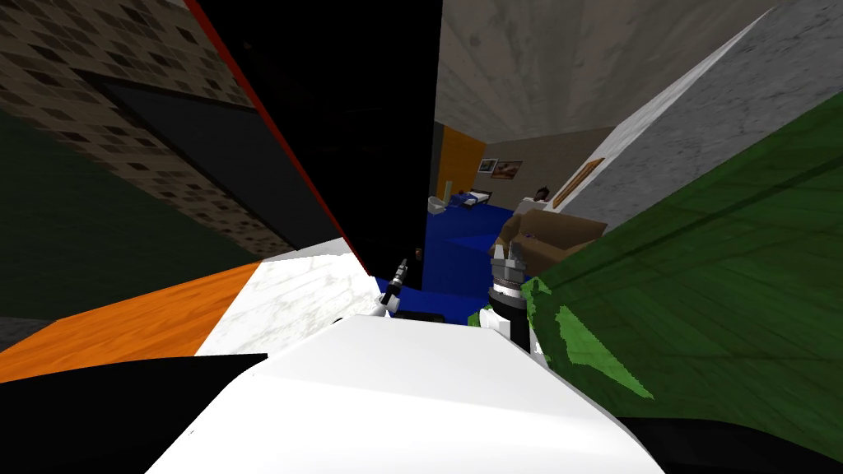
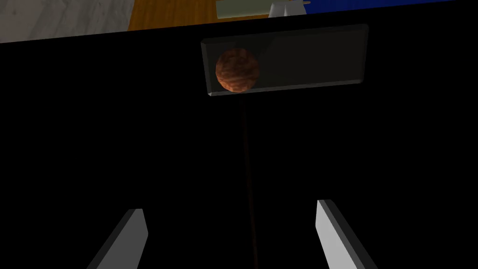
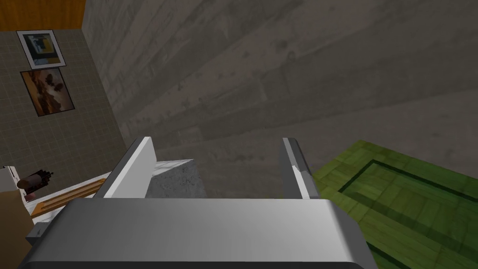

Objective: Push the door open

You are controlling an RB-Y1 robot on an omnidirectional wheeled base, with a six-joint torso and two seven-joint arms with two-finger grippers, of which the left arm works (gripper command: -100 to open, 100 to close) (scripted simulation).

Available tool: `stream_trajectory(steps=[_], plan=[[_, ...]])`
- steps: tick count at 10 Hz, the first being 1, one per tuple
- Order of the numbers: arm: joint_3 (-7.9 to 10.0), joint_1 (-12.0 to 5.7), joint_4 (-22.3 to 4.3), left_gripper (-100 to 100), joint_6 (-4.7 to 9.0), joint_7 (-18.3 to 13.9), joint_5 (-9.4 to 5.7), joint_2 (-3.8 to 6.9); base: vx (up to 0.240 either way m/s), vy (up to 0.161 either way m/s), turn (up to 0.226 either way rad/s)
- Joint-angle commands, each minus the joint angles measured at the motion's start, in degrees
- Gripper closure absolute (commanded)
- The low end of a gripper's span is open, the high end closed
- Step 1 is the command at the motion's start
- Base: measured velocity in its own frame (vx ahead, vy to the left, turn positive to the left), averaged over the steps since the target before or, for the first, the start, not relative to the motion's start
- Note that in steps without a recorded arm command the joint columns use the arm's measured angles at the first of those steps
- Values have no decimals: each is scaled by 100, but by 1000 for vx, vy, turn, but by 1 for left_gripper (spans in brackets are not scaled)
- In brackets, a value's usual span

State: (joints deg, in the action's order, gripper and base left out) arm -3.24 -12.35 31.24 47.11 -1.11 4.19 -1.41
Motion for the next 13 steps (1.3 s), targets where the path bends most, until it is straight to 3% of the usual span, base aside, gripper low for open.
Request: stream_trajectory(steps=[1,5,7,9,13], plan=[[0,13,34,-100,-30,1,1,103,109,155,-4],[25,11,25,-100,-13,26,-10,418,147,123,-15],[40,10,19,-100,-4,41,-16,436,198,-17,-19],[54,9,14,-100,6,55,-23,342,125,-114,-13],[75,8,6,-100,19,76,-32,-28,51,-188,-4]])
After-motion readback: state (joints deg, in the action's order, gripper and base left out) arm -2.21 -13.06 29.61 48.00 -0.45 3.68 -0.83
